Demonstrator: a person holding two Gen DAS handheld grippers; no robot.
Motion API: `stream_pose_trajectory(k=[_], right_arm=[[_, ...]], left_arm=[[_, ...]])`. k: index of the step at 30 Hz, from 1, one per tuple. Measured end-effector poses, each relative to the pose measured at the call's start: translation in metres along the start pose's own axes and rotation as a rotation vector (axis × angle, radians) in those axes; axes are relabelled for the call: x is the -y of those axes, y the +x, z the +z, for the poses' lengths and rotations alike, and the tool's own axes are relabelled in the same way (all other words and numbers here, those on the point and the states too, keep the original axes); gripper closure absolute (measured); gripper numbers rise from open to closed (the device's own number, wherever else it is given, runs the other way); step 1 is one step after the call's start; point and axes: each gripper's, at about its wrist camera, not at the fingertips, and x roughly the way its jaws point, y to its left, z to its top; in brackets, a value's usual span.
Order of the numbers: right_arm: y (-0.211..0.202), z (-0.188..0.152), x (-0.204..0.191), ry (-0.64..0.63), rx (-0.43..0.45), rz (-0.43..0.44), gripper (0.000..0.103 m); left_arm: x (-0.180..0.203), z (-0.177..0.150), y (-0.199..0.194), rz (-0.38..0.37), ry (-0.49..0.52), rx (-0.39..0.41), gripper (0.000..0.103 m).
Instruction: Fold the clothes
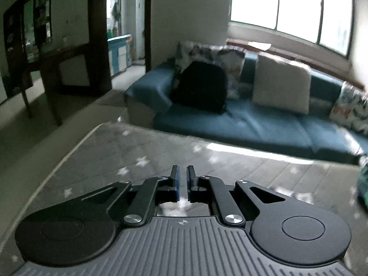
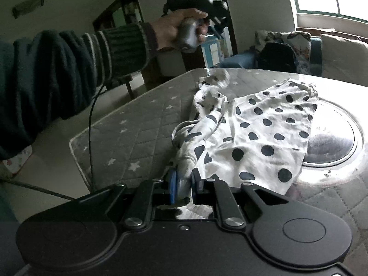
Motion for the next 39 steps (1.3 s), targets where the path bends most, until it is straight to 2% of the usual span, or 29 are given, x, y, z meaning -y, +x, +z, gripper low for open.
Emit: stream_pose_trajectory(k=[2,5,7,9,13,16,21,29,30,34,36,39], right_arm=[[0.002,0.000,-0.001,-0.008,0.003,0.007,0.088],[0.003,-0.001,0.001,-0.008,0.003,0.024,0.088],[0.005,-0.001,0.002,-0.007,0.000,0.028,0.088],[0.006,-0.001,0.004,-0.002,-0.004,0.032,0.088],[0.006,-0.001,0.008,-0.002,-0.008,0.032,0.088],[0.008,-0.001,0.011,0.008,-0.017,0.038,0.088],[0.008,0.000,0.014,0.004,-0.024,0.045,0.088],[0.011,0.000,0.019,0.012,-0.043,0.046,0.088],[0.011,0.000,0.020,0.012,-0.044,0.045,0.088],[0.011,0.000,0.020,0.010,-0.046,0.044,0.088],[0.010,-0.001,0.019,0.007,-0.044,0.045,0.088],[0.009,-0.001,0.018,0.003,-0.044,0.042,0.088]], left_arm=[[-0.014,-0.008,0.006,-0.005,-0.025,-0.036,0.097],[-0.023,-0.018,0.020,-0.064,-0.043,-0.111,0.093],[-0.016,-0.021,0.031,-0.080,-0.028,-0.134,0.073],[-0.005,-0.026,0.041,-0.077,0.008,-0.137,0.068],[0.012,-0.037,0.064,-0.043,0.080,-0.155,0.068],[0.016,-0.043,0.085,-0.041,0.075,-0.187,0.068],[0.010,-0.047,0.113,0.007,0.065,-0.208,0.068],[0.012,-0.048,0.134,0.033,0.047,-0.219,0.067],[0.013,-0.048,0.134,0.035,0.051,-0.215,0.067],[0.015,-0.046,0.136,0.028,0.059,-0.208,0.093],[0.013,-0.044,0.134,0.014,0.040,-0.209,0.098],[0.014,-0.040,0.125,0.001,0.024,-0.190,0.099]])
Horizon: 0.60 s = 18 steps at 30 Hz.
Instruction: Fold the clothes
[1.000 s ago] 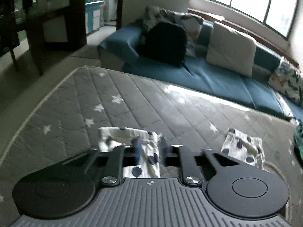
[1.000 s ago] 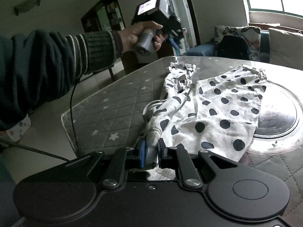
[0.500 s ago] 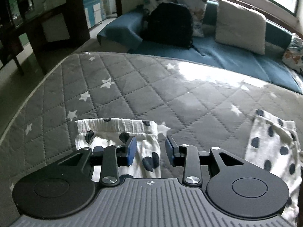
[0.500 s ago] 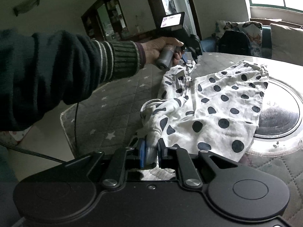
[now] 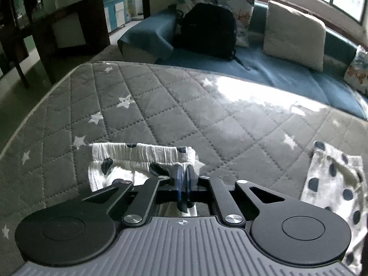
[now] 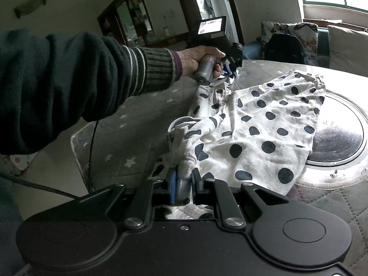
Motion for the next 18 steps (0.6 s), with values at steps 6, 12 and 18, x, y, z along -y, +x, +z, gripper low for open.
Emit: stream_pose_trajectory(k=[6,12,18], right_arm=[[-0.005,-0.001,-0.003,-0.016,-0.003,-0.014,0.088],[-0.017,-0.005,0.001,0.011,-0.018,-0.053,0.088],[-0.022,-0.013,0.005,0.030,-0.059,-0.111,0.088]], left_arm=[[0.014,0.021,-0.052,-0.082,-0.031,0.112,0.100],[0.057,0.042,-0.100,-0.202,-0.040,0.212,0.100],[0.123,0.039,-0.103,-0.307,-0.008,0.210,0.100]])
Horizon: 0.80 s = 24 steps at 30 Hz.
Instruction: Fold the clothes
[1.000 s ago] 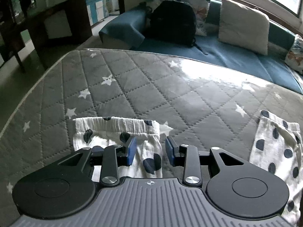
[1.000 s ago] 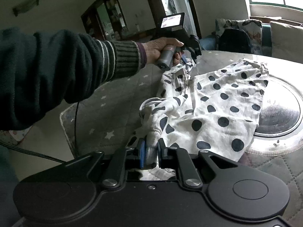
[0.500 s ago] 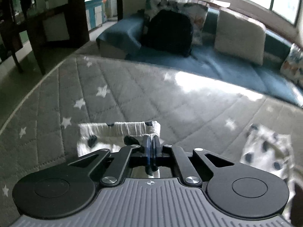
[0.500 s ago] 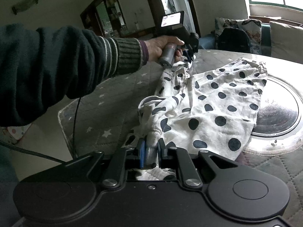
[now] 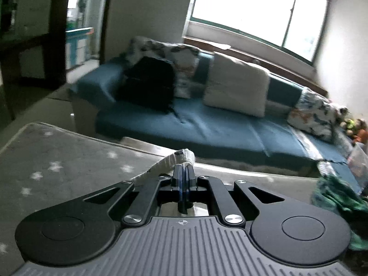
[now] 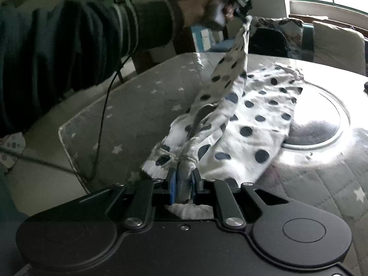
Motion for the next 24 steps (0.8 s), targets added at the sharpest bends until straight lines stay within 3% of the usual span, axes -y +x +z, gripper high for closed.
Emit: stream_pose_trajectory(k=[6,9,11,12,13,17,24], right_arm=[[0.004,-0.003,0.005,0.016,-0.043,-0.046,0.088],[0.007,-0.004,0.007,0.021,-0.057,-0.051,0.088],[0.008,-0.004,0.008,0.023,-0.060,-0.052,0.088],[0.009,-0.005,0.009,0.026,-0.062,-0.051,0.088],[0.009,-0.005,0.010,0.028,-0.062,-0.050,0.088],[0.010,-0.006,0.007,0.022,-0.060,-0.051,0.088],[0.009,-0.005,0.008,0.022,-0.057,-0.055,0.088]], left_arm=[[0.039,-0.025,0.034,-0.109,-0.002,-0.074,0.099],[0.044,-0.037,0.045,-0.116,0.006,-0.116,0.096],[0.041,-0.041,0.050,-0.137,0.014,-0.137,0.082],[0.039,-0.043,0.050,-0.160,0.018,-0.140,0.064],[0.037,-0.043,0.048,-0.174,0.018,-0.133,0.053],[0.030,-0.042,0.036,-0.197,0.040,-0.112,0.045],[0.014,-0.053,0.012,-0.116,0.158,-0.100,0.040]])
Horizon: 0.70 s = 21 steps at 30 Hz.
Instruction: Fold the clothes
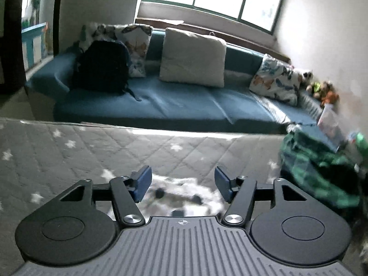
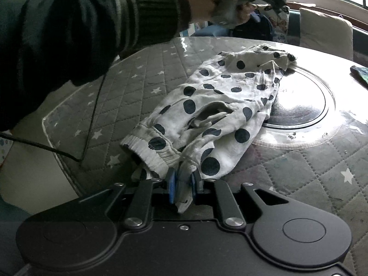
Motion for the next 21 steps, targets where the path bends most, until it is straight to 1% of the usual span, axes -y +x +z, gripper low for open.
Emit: stream_pose_trajectory(k=[4,7,10,13,15,17,18,19,21], right_arm=[[0.000,-0.001,0.001,0.015,0.000,0.002,0.088],[-0.002,-0.002,-0.002,0.008,0.010,-0.004,0.088],[-0.005,-0.002,-0.006,-0.001,0.023,-0.002,0.088],[-0.013,-0.001,-0.015,-0.027,0.042,0.022,0.089],[-0.018,-0.002,-0.022,-0.047,0.050,0.036,0.088],[-0.024,-0.003,-0.027,-0.053,0.039,0.060,0.088],[-0.026,-0.004,-0.027,-0.056,0.029,0.063,0.082],[-0.027,-0.005,-0.028,-0.063,0.018,0.051,0.079],[-0.028,-0.007,-0.028,-0.076,0.002,0.022,0.079]], left_arm=[[-0.019,-0.024,-0.020,0.010,-0.006,-0.035,0.039],[-0.029,-0.048,-0.043,0.000,0.005,-0.045,0.039],[-0.034,-0.071,-0.072,-0.010,0.036,-0.043,0.039],[-0.035,-0.093,-0.101,-0.025,0.083,-0.039,0.039],[-0.033,-0.108,-0.120,-0.041,0.107,-0.036,0.037],[-0.029,-0.121,-0.138,-0.068,0.131,-0.035,0.036],[-0.025,-0.126,-0.145,-0.084,0.146,-0.032,0.034],[-0.021,-0.133,-0.151,-0.101,0.162,-0.025,0.034],[-0.013,-0.145,-0.163,-0.133,0.193,-0.012,0.034]])
